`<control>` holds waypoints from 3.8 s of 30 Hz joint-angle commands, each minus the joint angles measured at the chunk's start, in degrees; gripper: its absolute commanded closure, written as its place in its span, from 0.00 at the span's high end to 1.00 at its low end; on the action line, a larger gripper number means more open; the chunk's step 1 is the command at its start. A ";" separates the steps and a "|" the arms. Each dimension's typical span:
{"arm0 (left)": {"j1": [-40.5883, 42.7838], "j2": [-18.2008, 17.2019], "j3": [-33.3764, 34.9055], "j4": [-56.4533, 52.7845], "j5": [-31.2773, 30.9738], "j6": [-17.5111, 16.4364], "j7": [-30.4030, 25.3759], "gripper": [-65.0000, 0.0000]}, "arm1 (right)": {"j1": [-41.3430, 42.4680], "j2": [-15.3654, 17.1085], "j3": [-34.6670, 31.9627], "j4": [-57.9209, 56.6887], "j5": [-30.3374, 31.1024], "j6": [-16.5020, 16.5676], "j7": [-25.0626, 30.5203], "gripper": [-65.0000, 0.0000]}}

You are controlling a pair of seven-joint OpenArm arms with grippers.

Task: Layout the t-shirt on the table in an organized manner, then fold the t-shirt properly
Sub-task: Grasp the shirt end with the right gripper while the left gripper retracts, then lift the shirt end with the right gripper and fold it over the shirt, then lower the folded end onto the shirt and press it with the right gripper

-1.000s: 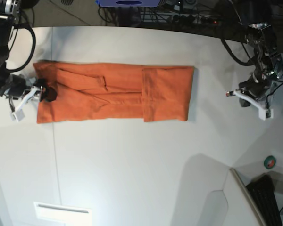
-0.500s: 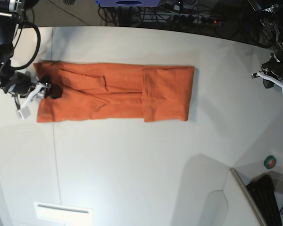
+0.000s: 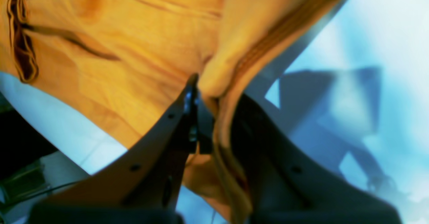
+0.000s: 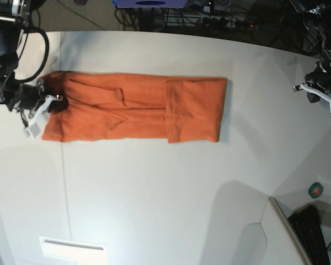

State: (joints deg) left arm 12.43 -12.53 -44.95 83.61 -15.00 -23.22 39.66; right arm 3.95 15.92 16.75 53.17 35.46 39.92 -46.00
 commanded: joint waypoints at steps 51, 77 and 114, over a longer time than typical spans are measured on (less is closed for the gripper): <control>-4.38 4.58 30.05 -5.86 -0.34 7.88 -1.46 0.00 | -0.03 -17.99 -41.59 35.40 0.36 -31.88 -8.02 0.00; -1.83 0.18 27.15 -4.19 -0.78 7.71 -1.46 0.00 | 6.38 -20.27 -48.71 24.50 0.63 -37.94 0.77 0.00; 9.77 -5.53 -15.31 0.47 -0.86 -10.05 -1.20 0.00 | -1.70 -7.09 -48.45 43.58 0.45 -50.08 1.56 0.00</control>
State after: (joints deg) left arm 22.04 -16.69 -59.81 83.11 -15.14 -33.06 39.68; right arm 1.41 8.99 -31.86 95.70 35.53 -10.50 -44.97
